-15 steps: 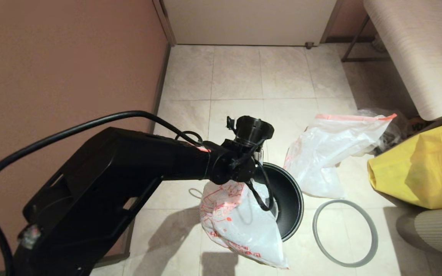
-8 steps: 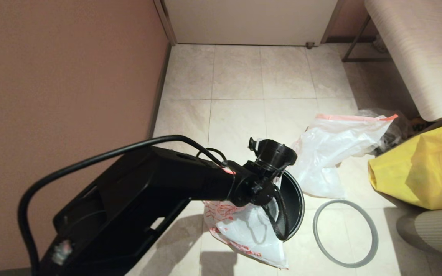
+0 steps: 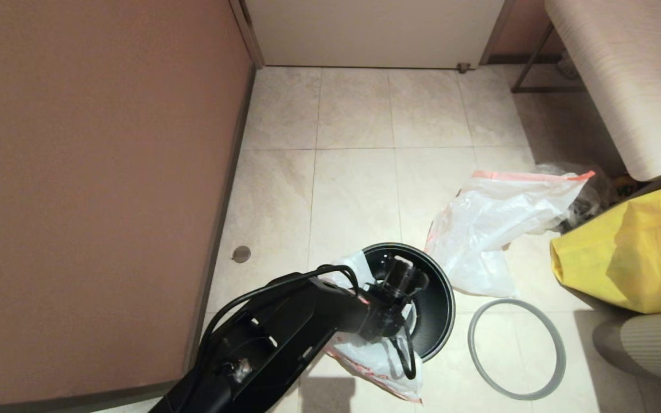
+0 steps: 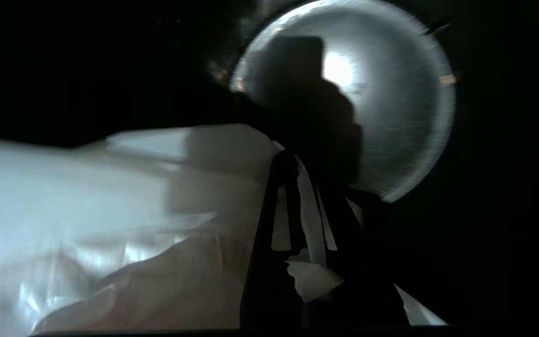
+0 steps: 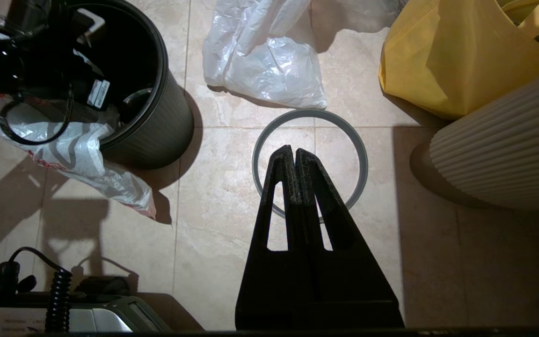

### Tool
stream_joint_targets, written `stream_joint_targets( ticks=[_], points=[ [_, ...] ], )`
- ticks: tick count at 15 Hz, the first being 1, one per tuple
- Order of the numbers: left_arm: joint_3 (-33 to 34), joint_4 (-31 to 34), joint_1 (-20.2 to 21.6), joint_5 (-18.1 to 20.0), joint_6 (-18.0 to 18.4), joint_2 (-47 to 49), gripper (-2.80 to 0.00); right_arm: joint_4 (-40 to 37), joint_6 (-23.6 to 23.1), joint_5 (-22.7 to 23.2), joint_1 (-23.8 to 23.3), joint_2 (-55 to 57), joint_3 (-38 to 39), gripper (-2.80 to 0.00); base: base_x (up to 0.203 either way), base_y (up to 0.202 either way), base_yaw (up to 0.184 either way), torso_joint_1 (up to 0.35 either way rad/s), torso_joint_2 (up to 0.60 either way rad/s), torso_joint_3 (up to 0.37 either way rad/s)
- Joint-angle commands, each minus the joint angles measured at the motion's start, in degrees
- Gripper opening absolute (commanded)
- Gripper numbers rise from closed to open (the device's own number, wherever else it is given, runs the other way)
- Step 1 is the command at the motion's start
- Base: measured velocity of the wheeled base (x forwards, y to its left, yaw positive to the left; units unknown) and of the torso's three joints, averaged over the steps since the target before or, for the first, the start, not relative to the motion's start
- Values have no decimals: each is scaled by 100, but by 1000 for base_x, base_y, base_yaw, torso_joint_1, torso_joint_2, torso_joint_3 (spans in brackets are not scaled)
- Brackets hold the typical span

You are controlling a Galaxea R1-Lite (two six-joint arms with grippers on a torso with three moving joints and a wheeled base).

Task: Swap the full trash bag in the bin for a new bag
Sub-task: Put the new garbage bag on the trash can

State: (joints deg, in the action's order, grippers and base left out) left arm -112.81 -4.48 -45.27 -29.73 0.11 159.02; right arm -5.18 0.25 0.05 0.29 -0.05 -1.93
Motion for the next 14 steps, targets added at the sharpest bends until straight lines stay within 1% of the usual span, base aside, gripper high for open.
stream_joint_targets(
  ticks=[1,2,4,5,8,11,13,14],
  points=[
    [-12,-457,283,-18,686,633,-280,-4,2,-2,6,5,-1,-280,0,0,0,0,0,0],
    [-17,-627,440,-12,1089,798,-280,-1,2,4,6,5,-1,-280,0,0,0,0,0,0],
    [-45,-959,646,18,1632,1020,-280,-2,2,-4,6,5,-1,-280,0,0,0,0,0,0],
    [-48,-1098,718,45,1765,1064,-280,-1,2,4,6,5,-1,-280,0,0,0,0,0,0],
    [-48,-1214,778,41,1776,1091,-280,-4,-3,4,6,5,-1,-280,0,0,0,0,0,0],
    [-39,-1395,653,-13,1761,907,-280,-1,2,0,14,5,-1,-280,0,0,0,0,0,0],
    [-42,-1344,589,-10,1862,931,-280,-1,-1,4,6,5,-1,-280,0,0,0,0,0,0],
    [-42,-1356,588,1,2032,954,-280,-1,2,4,6,5,-1,-280,0,0,0,0,0,0]
  ],
)
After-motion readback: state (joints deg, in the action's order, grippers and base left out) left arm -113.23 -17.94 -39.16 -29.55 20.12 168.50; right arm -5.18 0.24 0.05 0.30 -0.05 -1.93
